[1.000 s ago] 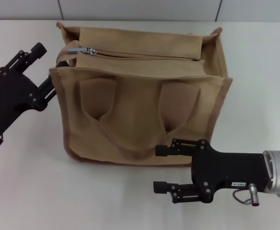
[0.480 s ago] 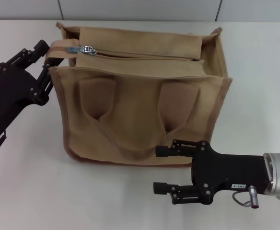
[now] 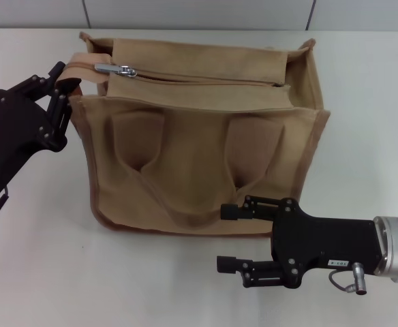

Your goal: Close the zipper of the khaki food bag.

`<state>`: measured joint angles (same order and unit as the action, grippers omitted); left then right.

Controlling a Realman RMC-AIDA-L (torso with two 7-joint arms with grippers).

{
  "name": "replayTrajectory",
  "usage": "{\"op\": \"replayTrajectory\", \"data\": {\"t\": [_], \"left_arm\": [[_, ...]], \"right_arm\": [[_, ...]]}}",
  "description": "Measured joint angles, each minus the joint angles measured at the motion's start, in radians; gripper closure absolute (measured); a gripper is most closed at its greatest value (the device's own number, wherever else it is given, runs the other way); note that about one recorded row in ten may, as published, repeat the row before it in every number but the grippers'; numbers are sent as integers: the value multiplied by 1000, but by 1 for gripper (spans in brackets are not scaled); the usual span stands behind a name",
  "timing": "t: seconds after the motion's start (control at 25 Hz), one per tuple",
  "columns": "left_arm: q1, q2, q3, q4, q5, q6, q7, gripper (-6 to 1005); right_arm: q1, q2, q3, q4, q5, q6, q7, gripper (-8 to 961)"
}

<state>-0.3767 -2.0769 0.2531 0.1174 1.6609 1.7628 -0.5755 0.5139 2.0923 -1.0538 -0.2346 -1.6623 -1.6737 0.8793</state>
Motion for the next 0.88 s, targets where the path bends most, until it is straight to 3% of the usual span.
{"op": "replayTrajectory", "data": {"t": [0.4,0.44,0.56,0.88], "left_arm": [[-14,-1,2,-33,0,20,0,910],[-43,-1,18,-73,10,139,-10,910],[-51,-2,31,-77,15,173,-9,910],[-43,-1,29,-88,4,159,-14,910]], "right_arm": [[-7,0,-2,2,66,-47,-45,184],[-7,0,-2,5,85,-58,-63,184],[-8,0,-2,8,103,-61,-68,184],[1,0,0,14,222,-98,-1,184]]}}
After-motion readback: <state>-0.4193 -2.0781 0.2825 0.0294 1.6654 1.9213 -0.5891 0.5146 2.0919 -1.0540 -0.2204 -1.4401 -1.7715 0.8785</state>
